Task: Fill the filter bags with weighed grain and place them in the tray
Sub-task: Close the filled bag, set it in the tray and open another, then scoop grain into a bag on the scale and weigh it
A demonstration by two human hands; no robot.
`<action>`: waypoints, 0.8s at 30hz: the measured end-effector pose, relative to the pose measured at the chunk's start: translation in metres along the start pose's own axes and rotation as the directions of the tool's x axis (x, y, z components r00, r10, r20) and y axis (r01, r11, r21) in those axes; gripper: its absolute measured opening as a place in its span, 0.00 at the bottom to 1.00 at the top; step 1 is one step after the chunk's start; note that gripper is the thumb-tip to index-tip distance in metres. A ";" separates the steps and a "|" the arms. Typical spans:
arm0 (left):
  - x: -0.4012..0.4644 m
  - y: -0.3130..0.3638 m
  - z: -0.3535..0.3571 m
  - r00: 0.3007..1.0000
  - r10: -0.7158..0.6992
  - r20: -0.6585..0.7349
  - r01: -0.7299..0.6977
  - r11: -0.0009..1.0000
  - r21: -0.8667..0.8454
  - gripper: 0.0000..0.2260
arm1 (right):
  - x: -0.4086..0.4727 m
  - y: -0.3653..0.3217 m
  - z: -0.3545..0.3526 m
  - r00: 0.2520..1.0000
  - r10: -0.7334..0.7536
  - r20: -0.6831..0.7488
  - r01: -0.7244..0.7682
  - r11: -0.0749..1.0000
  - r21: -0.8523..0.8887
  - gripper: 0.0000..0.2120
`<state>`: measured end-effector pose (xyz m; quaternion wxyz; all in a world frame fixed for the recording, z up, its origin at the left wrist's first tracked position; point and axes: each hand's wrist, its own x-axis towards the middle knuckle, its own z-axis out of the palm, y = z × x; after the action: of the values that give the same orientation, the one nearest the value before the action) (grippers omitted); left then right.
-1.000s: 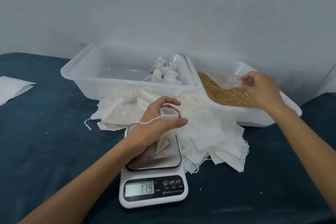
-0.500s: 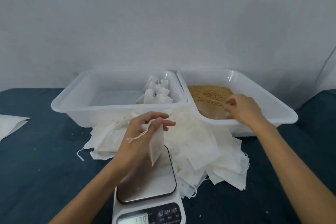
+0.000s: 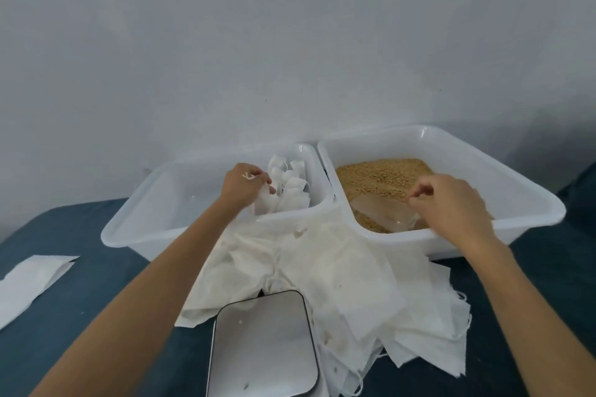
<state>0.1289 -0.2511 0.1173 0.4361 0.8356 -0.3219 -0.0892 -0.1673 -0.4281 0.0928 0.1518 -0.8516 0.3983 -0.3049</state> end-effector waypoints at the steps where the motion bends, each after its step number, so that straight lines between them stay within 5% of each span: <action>1: 0.004 -0.002 0.005 0.999 -0.024 0.043 0.020 0.995 0.099 0.10 | 0.000 0.001 0.000 1.000 0.004 -0.007 -0.004 1.000 0.002 0.07; 9: 0.009 0.000 0.019 0.991 -0.092 0.096 0.037 0.887 0.460 0.13 | 0.002 0.003 -0.002 1.000 0.014 0.014 -0.013 1.000 -0.020 0.07; 12: -0.025 0.015 0.022 0.969 0.237 -0.070 -0.173 0.853 0.492 0.13 | 0.000 0.002 -0.003 1.000 0.008 0.023 -0.008 1.000 -0.005 0.05; 14: -0.071 0.026 0.028 0.838 0.527 -0.140 -0.450 0.814 0.369 0.04 | -0.001 0.001 -0.004 1.000 0.013 0.024 -0.013 1.000 0.000 0.05; 16: -0.124 0.033 0.037 0.741 0.671 0.011 -0.637 0.697 0.329 0.04 | -0.003 -0.001 -0.004 0.999 0.026 0.033 -0.026 1.000 0.003 0.05; 20: -0.195 0.034 0.060 0.599 0.709 0.372 -0.791 0.451 0.414 0.18 | -0.005 -0.004 -0.006 0.998 0.032 0.045 -0.032 0.999 0.002 0.07; 24: -0.208 0.031 0.080 0.616 0.646 0.452 -0.777 0.401 0.486 0.17 | -0.005 -0.005 -0.006 1.000 0.030 0.009 -0.030 0.999 0.020 0.07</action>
<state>-0.0818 -0.1900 0.0661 0.0844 0.6974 -0.6973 0.1422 -0.1707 -0.4215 0.0983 0.1663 -0.8453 0.4074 -0.3030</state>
